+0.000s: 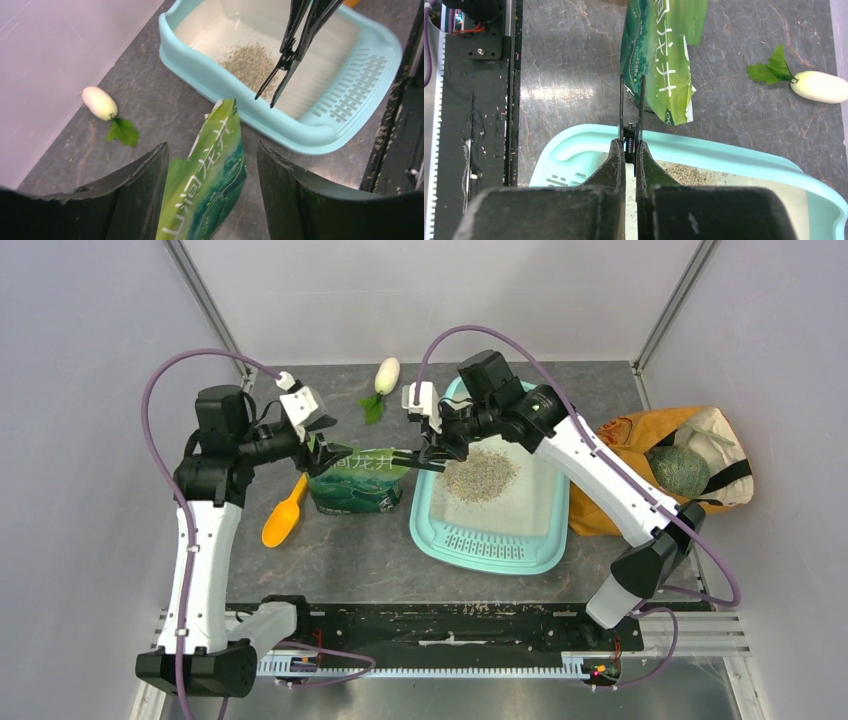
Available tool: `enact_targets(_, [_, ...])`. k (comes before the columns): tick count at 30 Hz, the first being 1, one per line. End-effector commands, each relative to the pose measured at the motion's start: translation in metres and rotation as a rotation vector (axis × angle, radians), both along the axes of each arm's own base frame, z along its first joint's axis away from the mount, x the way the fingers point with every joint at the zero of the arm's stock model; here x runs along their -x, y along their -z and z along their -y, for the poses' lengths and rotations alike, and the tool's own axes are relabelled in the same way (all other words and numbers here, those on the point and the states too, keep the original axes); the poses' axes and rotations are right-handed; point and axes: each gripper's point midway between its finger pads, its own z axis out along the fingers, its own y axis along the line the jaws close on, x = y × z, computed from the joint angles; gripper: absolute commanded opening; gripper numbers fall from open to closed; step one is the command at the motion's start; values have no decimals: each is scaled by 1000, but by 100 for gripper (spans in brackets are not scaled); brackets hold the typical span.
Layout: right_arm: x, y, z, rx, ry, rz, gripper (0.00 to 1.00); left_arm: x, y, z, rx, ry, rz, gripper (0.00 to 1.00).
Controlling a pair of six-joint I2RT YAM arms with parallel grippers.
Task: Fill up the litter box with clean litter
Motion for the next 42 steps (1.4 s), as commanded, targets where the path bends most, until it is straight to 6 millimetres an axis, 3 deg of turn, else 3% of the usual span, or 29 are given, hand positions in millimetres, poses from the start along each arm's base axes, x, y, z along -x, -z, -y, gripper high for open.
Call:
enact_targets(1, [-9, -6, -11, -39, -80, 66, 0, -1, 16, -19, -127, 58, 22, 67])
enact_targets(5, [-19, -1, -20, -39, -127, 101, 0, -9, 35, -38, -317, 126, 122, 59])
enact_targets(10, [-38, 4, -33, -40, -133, 138, 0, -26, 55, -57, -442, 219, 122, 58])
enact_targets(21, [-63, 7, -50, -41, -100, 149, 0, -52, 87, -59, -475, 350, 115, 57])
enact_targets(33, [-55, -1, -67, -147, -147, 96, 0, -53, 115, -60, -482, 426, 54, 55])
enact_targets(42, [-56, 5, -79, -189, -172, 68, 0, -49, 124, -61, -485, 467, 13, 37])
